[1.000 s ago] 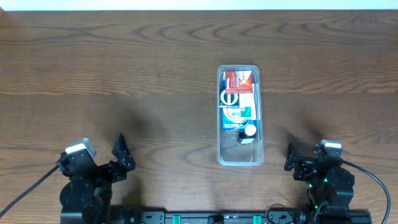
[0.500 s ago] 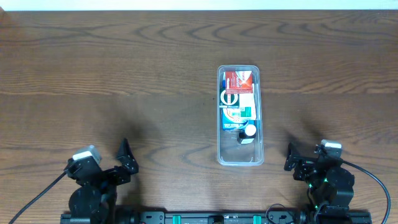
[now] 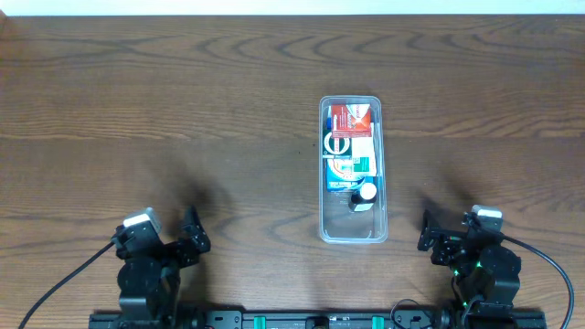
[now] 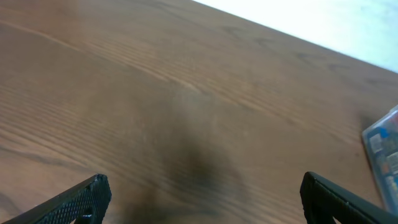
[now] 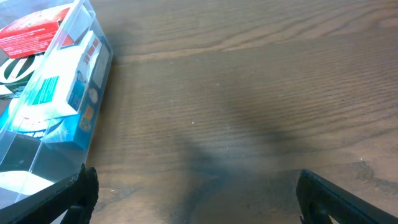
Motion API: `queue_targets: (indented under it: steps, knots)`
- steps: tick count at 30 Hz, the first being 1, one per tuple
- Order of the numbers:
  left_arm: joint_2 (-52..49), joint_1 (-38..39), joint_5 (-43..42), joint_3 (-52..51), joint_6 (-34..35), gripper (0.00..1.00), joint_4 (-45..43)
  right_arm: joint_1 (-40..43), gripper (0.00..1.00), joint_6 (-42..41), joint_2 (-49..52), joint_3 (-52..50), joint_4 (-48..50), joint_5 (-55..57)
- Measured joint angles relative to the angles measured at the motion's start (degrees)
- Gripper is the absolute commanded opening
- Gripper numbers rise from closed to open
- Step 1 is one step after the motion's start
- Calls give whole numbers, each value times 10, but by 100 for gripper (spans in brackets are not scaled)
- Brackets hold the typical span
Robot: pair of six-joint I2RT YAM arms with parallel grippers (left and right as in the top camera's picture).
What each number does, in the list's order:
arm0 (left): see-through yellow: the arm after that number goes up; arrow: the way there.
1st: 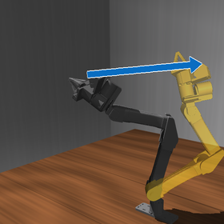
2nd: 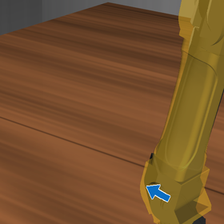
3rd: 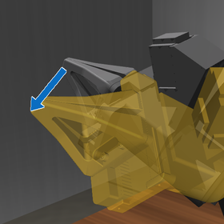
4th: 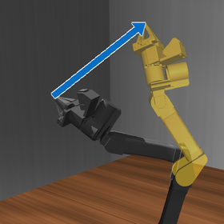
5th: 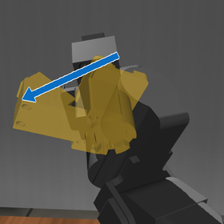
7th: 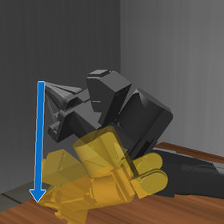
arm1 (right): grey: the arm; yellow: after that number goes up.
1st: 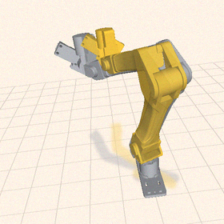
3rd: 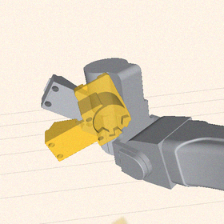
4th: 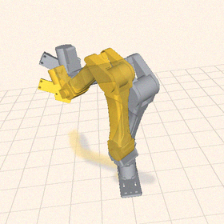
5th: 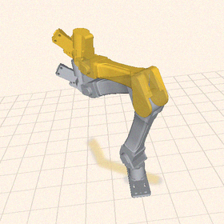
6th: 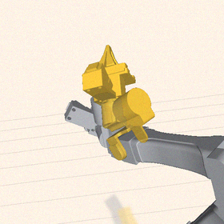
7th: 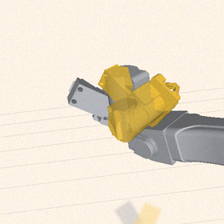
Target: Pack container
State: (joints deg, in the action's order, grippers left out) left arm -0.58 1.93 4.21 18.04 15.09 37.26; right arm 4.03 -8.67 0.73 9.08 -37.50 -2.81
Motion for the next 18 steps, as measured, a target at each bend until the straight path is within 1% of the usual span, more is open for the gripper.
queue_targets:
  steps: [18]
  knots:
    - [0, 0, 1, -50, -1, 98, -3, 0, 99, 0, 0, 0, 0, 0]
